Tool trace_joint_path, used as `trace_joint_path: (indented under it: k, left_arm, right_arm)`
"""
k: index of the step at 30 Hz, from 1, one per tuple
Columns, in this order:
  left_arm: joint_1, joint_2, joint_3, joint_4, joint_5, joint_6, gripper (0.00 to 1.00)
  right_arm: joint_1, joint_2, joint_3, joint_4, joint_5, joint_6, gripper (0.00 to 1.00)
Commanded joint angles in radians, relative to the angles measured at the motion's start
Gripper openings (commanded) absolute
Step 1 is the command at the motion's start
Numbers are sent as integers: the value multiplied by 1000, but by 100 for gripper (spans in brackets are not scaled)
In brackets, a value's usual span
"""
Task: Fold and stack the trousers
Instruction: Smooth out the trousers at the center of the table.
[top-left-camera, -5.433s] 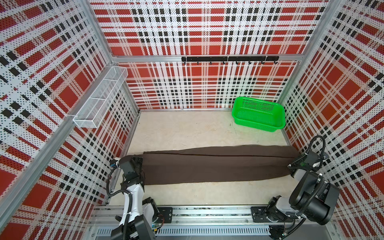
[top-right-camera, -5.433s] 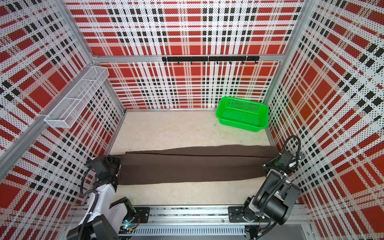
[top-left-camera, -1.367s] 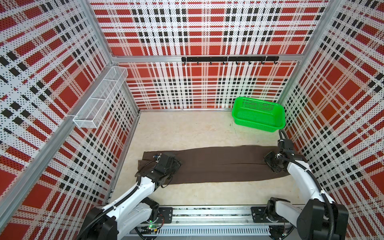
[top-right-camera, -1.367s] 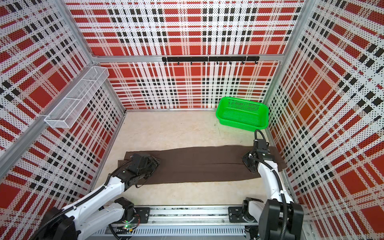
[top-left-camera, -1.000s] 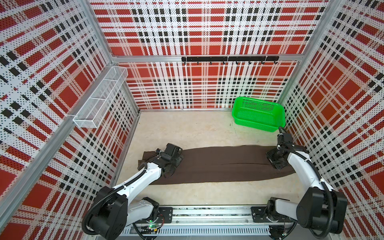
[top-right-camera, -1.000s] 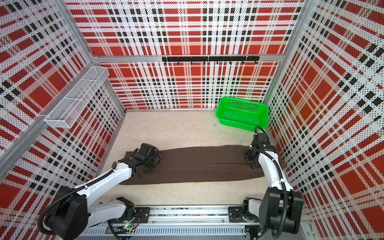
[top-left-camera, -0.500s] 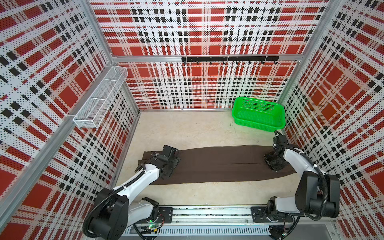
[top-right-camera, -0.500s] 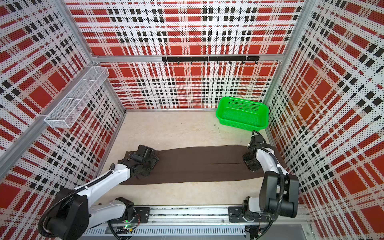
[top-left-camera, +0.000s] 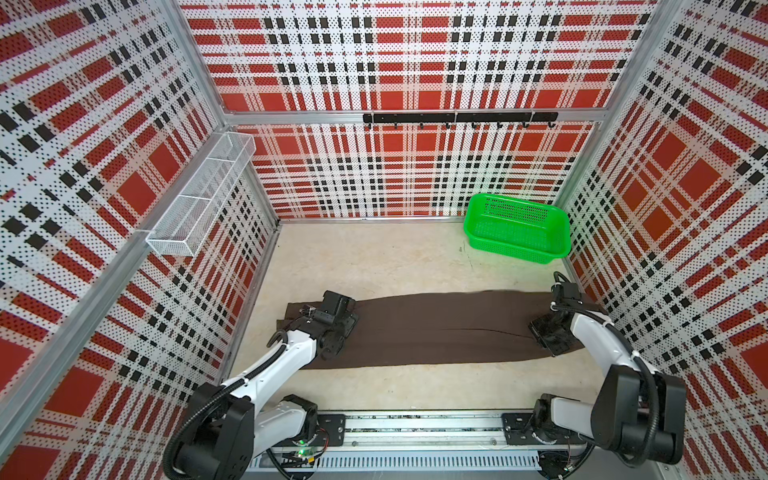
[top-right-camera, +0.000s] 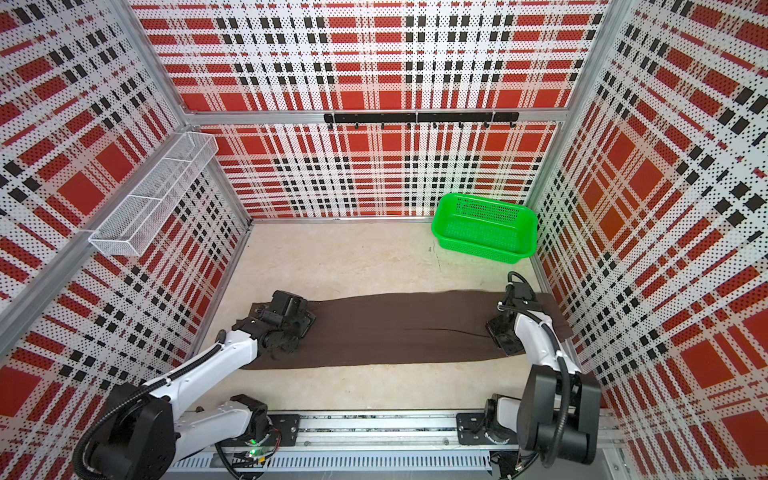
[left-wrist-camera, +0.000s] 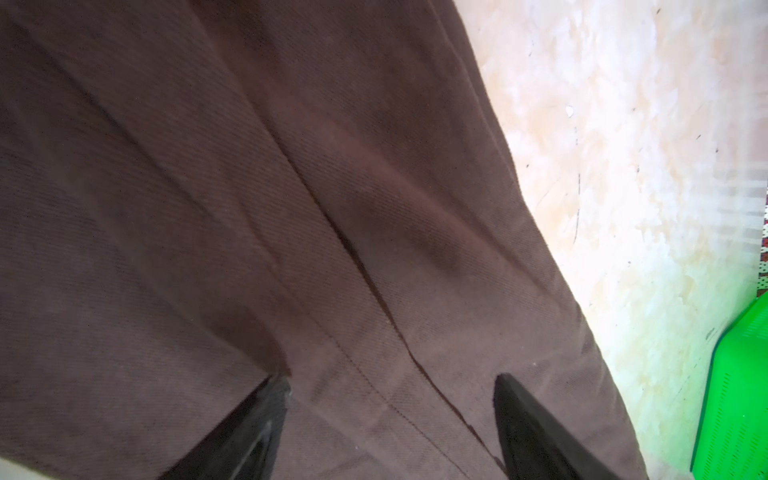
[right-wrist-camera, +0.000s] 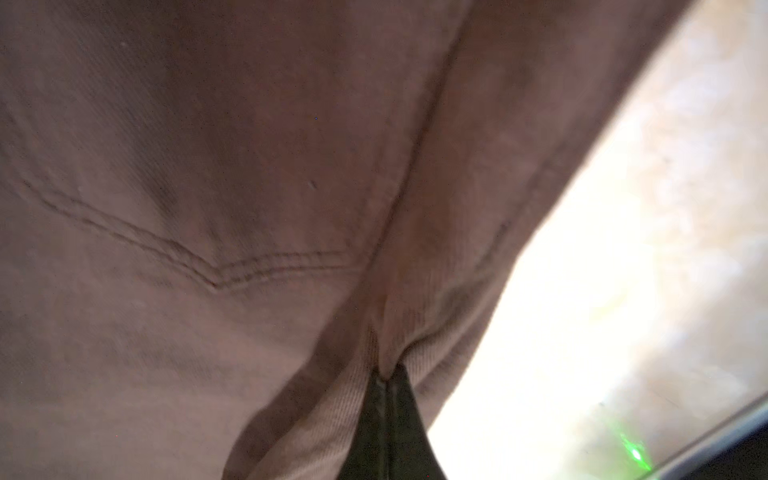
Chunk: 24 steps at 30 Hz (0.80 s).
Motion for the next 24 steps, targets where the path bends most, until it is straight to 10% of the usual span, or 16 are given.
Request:
trace_joint_path:
  k: [1,24]
  left_arm:
    - [11,-22,-26,-13,-11,-7,82]
    - [35,0,-57,-14,15,-11,76]
  right_arm:
    - [-9,-68,-26,-64,13,-6,0]
    - [-19,-134,-102,-77,98,-61,0]
